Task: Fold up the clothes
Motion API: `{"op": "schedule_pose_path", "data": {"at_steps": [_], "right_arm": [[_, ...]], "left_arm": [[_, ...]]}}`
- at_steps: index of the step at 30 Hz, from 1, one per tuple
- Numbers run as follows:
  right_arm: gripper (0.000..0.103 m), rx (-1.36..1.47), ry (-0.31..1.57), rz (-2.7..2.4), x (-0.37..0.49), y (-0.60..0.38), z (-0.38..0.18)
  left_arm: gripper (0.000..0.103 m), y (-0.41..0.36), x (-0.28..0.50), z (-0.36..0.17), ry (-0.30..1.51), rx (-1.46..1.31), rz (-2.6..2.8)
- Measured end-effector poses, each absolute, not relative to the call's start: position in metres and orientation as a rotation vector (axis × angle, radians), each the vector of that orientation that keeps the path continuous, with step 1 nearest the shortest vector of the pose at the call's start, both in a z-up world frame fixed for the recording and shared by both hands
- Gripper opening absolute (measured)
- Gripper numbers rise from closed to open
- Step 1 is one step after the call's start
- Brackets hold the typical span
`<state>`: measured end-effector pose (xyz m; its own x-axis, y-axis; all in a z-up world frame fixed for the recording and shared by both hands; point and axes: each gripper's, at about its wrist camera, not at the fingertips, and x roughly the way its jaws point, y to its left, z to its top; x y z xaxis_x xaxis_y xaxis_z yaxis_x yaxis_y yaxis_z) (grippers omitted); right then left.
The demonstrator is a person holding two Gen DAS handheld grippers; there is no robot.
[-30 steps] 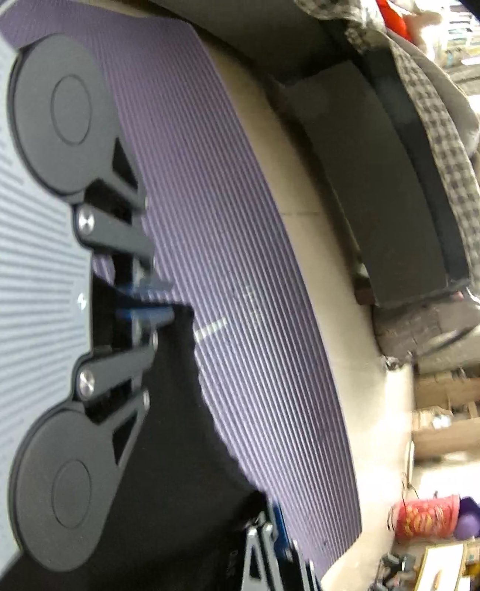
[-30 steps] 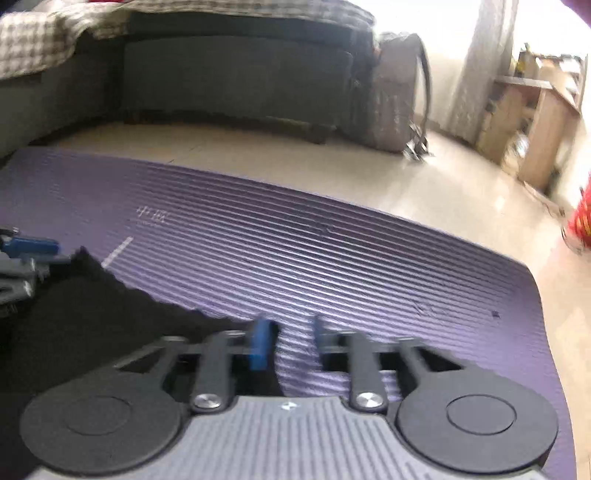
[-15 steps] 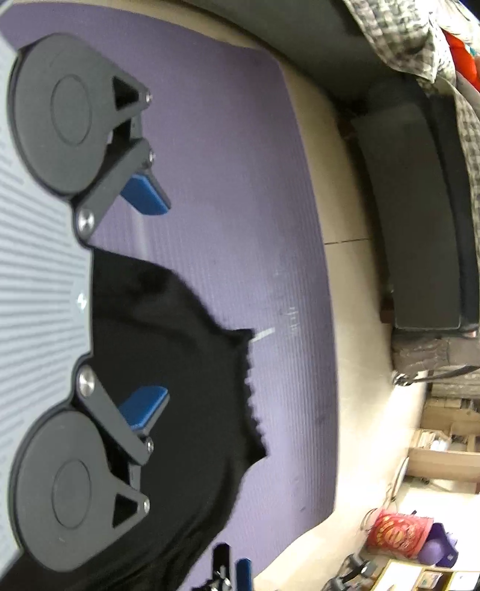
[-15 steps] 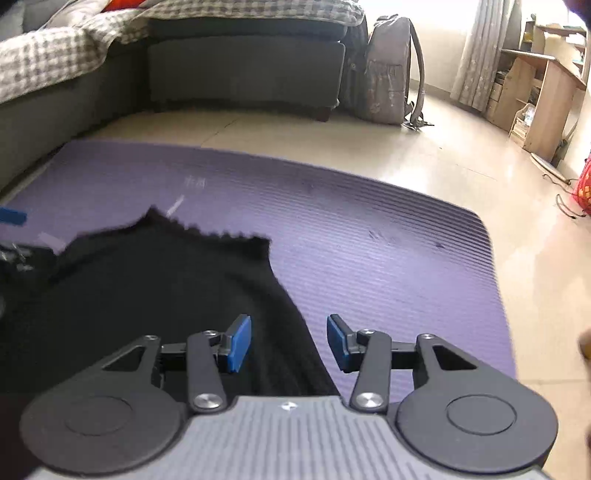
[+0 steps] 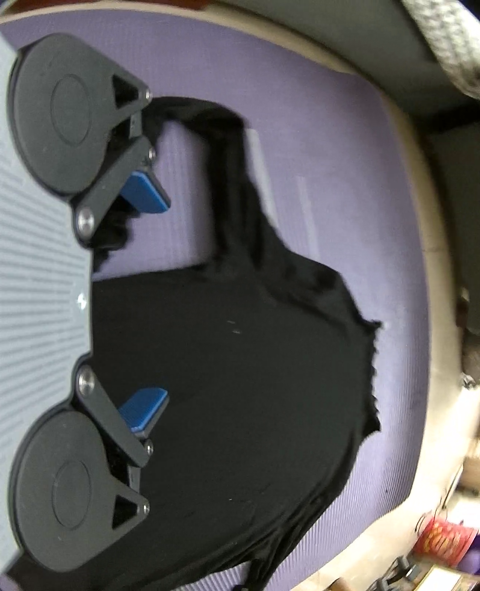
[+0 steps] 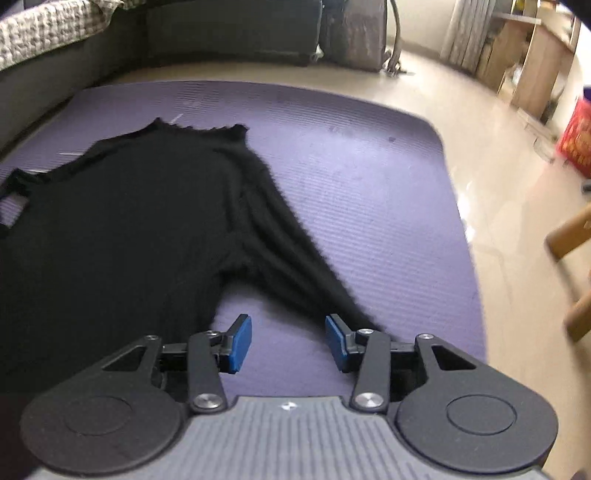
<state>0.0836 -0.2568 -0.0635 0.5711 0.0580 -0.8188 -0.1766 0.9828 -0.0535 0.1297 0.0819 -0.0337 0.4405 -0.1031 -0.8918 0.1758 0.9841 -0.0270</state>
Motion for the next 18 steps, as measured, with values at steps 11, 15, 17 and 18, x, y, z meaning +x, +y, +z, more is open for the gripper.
{"op": "schedule_pose_path", "data": {"at_steps": [11, 15, 17, 18], "right_arm": [[0.037, -0.033, 1.228, 0.289, 0.031, -0.233, -0.063], [0.037, -0.065, 1.283, 0.312, 0.001, -0.225, -0.059], [0.037, -0.072, 1.299, 0.317, -0.008, -0.222, -0.06], [0.037, -0.078, 1.309, 0.318, -0.016, -0.221, -0.059]], "left_arm": [[0.085, 0.097, 0.073, -0.048, 1.377, 0.044, -0.344], [0.081, 0.099, 0.057, -0.056, 1.451, 0.069, -0.377], [0.081, 0.097, 0.043, -0.062, 1.469, 0.138, -0.41], [0.08, 0.095, 0.039, -0.063, 1.47, 0.164, -0.422]]}}
